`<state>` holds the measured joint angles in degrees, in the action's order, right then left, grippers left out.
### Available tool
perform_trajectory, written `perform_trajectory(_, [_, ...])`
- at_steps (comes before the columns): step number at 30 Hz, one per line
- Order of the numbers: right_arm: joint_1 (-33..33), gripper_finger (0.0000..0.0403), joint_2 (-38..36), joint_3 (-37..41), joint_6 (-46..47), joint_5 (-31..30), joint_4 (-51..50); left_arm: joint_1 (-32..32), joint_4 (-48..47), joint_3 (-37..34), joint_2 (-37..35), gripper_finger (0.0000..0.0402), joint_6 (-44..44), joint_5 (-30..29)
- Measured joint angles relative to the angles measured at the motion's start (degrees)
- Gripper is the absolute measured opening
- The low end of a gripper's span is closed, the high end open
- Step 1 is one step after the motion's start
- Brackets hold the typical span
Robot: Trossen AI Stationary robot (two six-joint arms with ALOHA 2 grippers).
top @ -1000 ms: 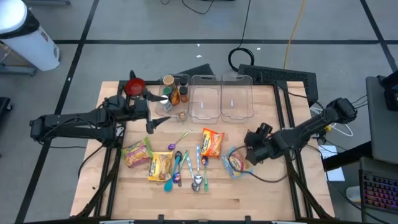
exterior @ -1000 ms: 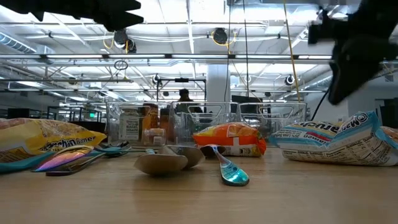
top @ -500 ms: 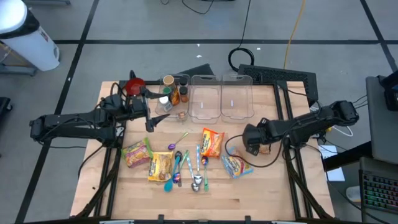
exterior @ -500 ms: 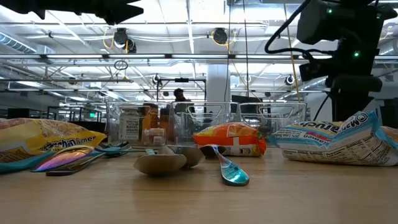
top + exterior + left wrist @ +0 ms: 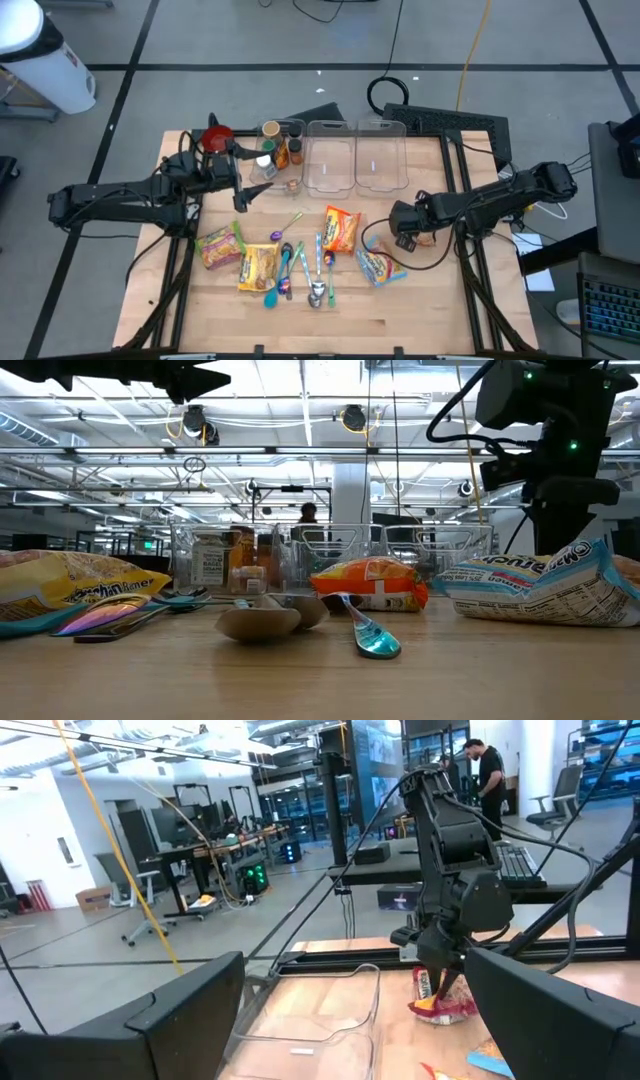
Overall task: Pick & Place Food Item
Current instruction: Put the red noodle pack into the right transparent bin
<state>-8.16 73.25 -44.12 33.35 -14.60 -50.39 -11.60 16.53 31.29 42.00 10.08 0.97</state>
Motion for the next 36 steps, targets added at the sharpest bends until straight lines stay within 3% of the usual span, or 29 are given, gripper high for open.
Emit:
perform_trajectory(2, [0.00,0.0006,-0.09,-0.11,-1.17,1.14,-0.05,0.00,0.00,0.00,0.00,0.0388,-0.15,0.00])
perform_trajectory(10, [-2.03,0.0002,-3.99,-5.79,-1.40,5.93,-1.41,0.00,0.07,0.00,0.00,0.0388,-1.41,-3.00])
perform_trajectory(17, [-7.17,0.0001,-9.96,-11.75,-5.54,1.68,0.52,0.00,0.11,-0.08,2.03,0.0388,-2.31,-3.37])
perform_trajectory(22, [-10.00,0.0000,-13.06,-11.39,-14.11,-3.25,12.40,0.00,2.58,-0.01,5.01,0.0388,-2.69,-3.67])
perform_trajectory(27, [-10.16,0.0000,-12.93,-9.87,-25.03,-3.26,24.44,0.00,5.67,-0.04,8.73,0.0388,-2.69,-3.67])
perform_trajectory(36, [-3.29,0.0000,-8.52,-7.98,-39.79,-3.18,43.98,0.00,6.82,0.47,10.33,0.0388,-3.44,-4.10])
